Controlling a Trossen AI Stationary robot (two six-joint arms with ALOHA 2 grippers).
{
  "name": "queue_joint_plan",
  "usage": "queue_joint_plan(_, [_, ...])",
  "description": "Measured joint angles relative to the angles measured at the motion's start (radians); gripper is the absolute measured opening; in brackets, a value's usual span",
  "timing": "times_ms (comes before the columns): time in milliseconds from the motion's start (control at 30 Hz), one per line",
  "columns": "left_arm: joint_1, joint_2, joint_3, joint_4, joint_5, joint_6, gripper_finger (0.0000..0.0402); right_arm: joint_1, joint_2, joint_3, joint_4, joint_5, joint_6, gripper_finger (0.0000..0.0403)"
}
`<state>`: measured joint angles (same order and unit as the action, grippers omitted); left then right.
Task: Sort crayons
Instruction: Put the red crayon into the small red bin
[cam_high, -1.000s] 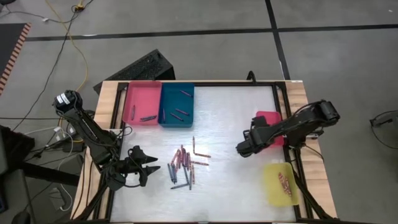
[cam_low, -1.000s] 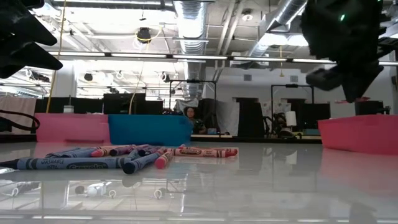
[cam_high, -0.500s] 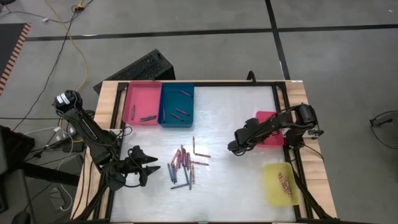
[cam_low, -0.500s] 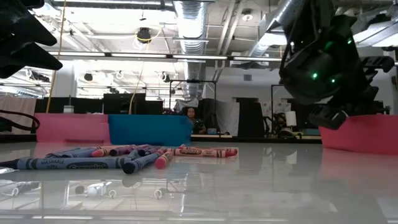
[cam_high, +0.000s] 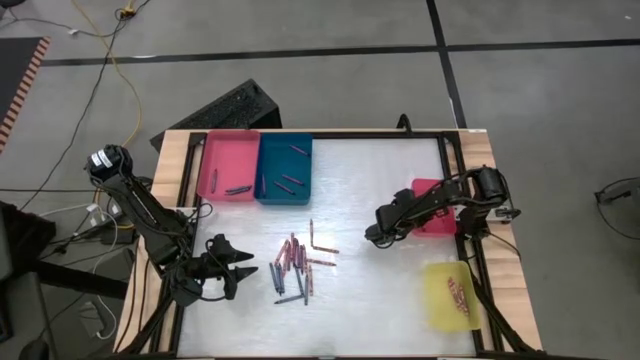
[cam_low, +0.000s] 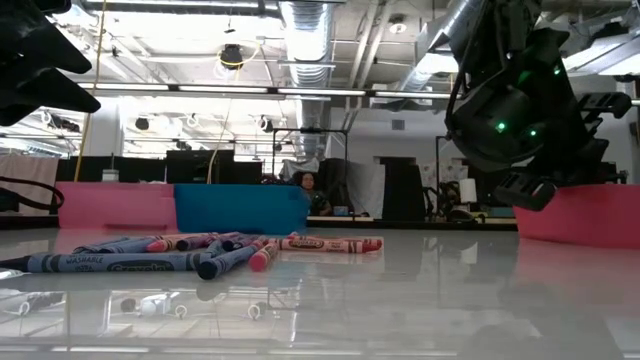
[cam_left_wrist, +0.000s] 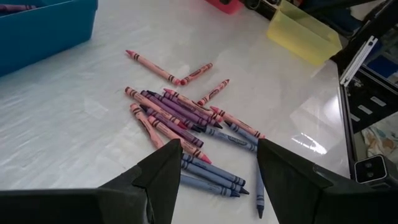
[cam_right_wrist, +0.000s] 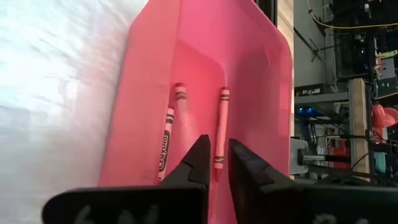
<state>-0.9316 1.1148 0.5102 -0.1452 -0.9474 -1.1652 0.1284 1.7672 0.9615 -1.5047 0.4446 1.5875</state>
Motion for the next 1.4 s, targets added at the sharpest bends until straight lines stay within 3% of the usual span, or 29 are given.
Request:
queue_joint_plan(300, [0.0,0.0,0.0,0.0,0.0,-0.001,0.0199,0.015,-0.017,0.006,-0.022,-0.001,-0.028,0.0053])
queue_joint_plan(533, [0.0,0.0,0.0,0.0,-0.005,0.003,0.0199,0.094,-0.169,0.112,-0.015,0.069,-0.144,0.0053])
queue_joint_plan(633, [0.0,0.0,0.0,-0.001,-0.009,0.004,0.0199,0.149,-0.238,0.162,0.133,0.079,-0.314,0.0053])
queue_joint_plan(800, [0.0,0.0,0.0,0.0,-0.01,0.004,0.0199,0.24,-0.308,0.182,0.562,0.079,-0.635,0.0053])
queue_joint_plan(1033, [0.0,0.0,0.0,0.001,-0.009,0.003,0.0199,0.305,-0.274,0.182,0.981,0.083,-1.097,0.0053])
queue_joint_plan(1400, [0.0,0.0,0.0,-0.002,-0.007,0.005,0.0199,0.253,-0.07,0.181,1.11,0.092,-1.206,0.006])
